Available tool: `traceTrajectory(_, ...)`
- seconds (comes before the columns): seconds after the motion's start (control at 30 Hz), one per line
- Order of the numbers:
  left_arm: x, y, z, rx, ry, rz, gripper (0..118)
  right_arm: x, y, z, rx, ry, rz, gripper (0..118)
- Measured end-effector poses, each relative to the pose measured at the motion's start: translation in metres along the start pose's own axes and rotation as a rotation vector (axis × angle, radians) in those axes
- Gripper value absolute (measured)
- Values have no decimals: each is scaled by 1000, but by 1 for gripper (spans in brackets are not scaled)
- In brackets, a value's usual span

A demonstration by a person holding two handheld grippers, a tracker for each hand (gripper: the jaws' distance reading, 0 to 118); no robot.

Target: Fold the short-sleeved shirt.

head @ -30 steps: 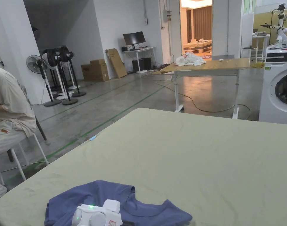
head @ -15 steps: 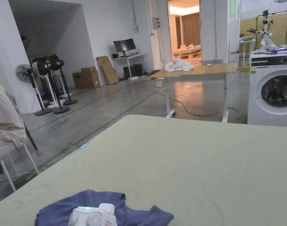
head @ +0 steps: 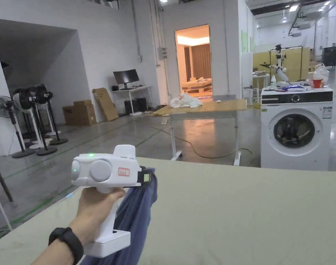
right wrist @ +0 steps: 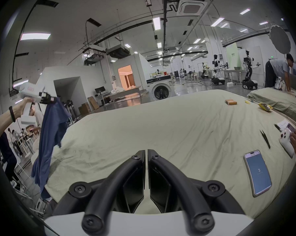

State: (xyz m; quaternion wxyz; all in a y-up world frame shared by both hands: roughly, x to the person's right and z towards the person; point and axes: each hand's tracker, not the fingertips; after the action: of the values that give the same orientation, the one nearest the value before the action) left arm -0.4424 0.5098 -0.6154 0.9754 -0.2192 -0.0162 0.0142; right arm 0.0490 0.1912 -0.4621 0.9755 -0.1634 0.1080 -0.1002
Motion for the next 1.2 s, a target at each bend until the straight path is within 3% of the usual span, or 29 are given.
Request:
traceTrajectory(0.13, 95, -1, -37, -55, -210, -118, 0, 14, 2, 19, 29, -44, -19, 1)
traceTrajectory(0.23, 177, -39, -72, -157, -366, -195, 0, 26, 4, 40, 47, -99, -11, 1)
traceTrajectory(0.4, 264, -137, -117, -360, -662, -122, 0, 49, 5, 74, 64, -192, -28, 1)
traceTrajectory(0.5, 321, -201, -100, -443, -817, -162, 0, 56, 7, 91, 69, -228, -35, 1)
traceTrajectory(0.67, 350, -246, -82, -574, -1079, -37, 4, 56, 13, 104, 54, -262, 16, 1)
traceTrajectory(0.73, 372, -256, -68, -557, -1044, -110, 35, 55, 17, 104, 53, -262, 29, 1)
traceTrajectory(0.77, 377, -257, -63, -535, -1017, -146, 63, 54, 19, 103, 55, -262, 33, 1)
traceTrajectory(0.8, 371, -257, -61, -516, -1019, -130, 75, 52, 20, 103, 61, -254, 37, 1)
traceTrajectory(0.93, 313, -221, -43, -400, -951, -50, 79, 46, 26, 99, 80, -210, 55, 1)
traceTrajectory(1.0, 273, -200, -4, -240, -869, -60, 79, 40, 31, 92, 88, -187, 68, 1)
traceTrajectory(1.2, 209, -193, 131, 201, -461, -315, 79, 18, 52, 72, 140, -78, 109, 1)
